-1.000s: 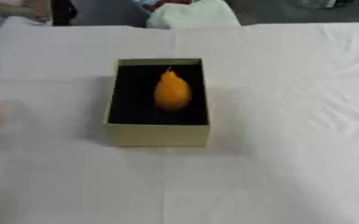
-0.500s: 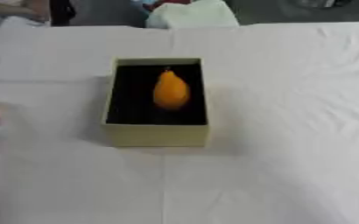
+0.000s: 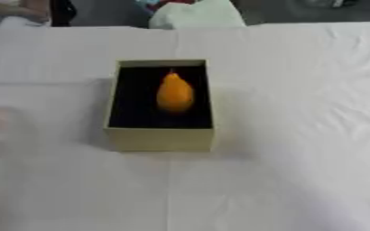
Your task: Pick up objects on the table and place them in the box.
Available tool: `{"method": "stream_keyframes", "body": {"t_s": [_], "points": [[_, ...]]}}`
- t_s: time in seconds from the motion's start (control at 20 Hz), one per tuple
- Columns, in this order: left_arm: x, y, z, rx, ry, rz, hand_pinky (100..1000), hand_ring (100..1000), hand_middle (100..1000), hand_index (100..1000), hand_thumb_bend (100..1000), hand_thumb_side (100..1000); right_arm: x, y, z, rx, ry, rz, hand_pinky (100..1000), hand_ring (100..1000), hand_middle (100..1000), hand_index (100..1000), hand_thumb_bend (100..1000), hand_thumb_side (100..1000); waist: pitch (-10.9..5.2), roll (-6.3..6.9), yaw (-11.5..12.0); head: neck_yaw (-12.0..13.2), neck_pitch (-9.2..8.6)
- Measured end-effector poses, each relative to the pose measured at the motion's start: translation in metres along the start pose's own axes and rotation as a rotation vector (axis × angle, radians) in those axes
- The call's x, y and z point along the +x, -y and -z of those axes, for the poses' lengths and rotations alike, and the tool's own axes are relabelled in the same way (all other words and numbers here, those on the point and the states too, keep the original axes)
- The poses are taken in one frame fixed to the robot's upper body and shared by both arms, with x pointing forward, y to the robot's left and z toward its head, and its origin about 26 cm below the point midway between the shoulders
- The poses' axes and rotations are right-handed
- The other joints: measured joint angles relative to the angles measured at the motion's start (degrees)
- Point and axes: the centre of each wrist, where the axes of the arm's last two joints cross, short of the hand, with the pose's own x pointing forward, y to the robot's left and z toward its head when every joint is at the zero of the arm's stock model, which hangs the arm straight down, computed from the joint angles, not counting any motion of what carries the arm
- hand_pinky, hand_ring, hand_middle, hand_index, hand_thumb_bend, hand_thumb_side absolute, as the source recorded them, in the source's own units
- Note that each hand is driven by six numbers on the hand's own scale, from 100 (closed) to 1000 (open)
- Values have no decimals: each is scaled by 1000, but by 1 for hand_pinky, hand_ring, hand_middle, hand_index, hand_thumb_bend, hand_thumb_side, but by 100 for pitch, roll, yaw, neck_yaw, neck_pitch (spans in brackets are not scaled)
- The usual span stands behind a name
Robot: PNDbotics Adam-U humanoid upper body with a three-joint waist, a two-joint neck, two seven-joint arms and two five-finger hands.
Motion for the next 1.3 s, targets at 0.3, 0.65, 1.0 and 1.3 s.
{"method": "stream_keyframes", "body": {"t_s": [0.3,0.65,1.0,1.3], "points": [[4,-2,-3,17,24,-16,419,411,422,571,406,100,-1,1,-2,-4,-7,-5,793,768,760,811,117,1000,0,0,1,-26,0],[15,-23,-18,93,63,-29,412,409,420,571,370,134,-2,1,-4,-3,-10,-6,793,768,760,811,117,1000,-9,11,33,-75,0],[26,-56,-36,201,110,-5,425,420,429,584,387,118,-3,2,-3,-10,-7,-7,793,768,760,811,114,1000,-34,19,63,-123,1],[44,-96,-50,321,180,28,426,430,438,597,355,161,-3,2,-4,-9,-7,-6,793,768,760,811,113,1000,-57,40,59,-157,5]]}}
